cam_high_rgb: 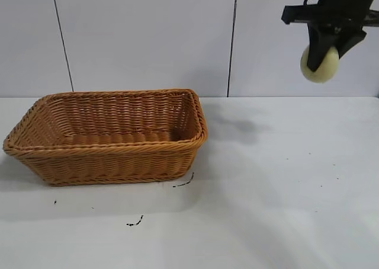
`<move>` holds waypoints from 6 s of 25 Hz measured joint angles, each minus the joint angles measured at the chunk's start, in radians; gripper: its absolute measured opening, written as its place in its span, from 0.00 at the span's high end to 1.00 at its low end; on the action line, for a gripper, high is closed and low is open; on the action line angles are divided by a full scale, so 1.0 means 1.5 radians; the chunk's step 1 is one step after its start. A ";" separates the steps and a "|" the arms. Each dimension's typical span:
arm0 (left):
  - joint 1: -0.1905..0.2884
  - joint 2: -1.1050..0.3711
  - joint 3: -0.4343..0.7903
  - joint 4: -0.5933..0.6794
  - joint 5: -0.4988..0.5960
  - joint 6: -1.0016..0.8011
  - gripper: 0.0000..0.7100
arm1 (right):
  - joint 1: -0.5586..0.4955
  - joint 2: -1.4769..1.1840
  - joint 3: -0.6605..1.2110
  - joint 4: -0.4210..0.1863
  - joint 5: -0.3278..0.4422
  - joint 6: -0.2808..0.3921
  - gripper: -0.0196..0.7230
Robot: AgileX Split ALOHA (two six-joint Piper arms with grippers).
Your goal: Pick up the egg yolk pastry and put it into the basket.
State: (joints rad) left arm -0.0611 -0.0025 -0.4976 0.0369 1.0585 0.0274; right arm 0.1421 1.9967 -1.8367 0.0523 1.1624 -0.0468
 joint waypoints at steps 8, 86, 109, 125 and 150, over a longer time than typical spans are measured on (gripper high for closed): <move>0.000 0.000 0.000 0.000 0.000 0.000 0.02 | 0.144 0.001 -0.051 0.002 -0.041 0.035 0.76; 0.000 0.000 0.000 0.000 0.000 0.000 0.02 | -0.063 -0.112 0.006 -0.059 0.030 0.055 0.04; 0.000 0.000 0.000 0.000 0.000 0.000 0.02 | -0.063 -1.000 0.684 -0.047 0.011 0.058 0.04; 0.000 0.000 0.000 0.000 0.000 0.000 0.02 | -0.063 -1.241 0.899 -0.031 -0.091 0.058 0.04; 0.000 0.000 0.000 0.000 0.000 0.000 0.02 | -0.063 -1.335 0.900 -0.029 -0.093 0.058 0.04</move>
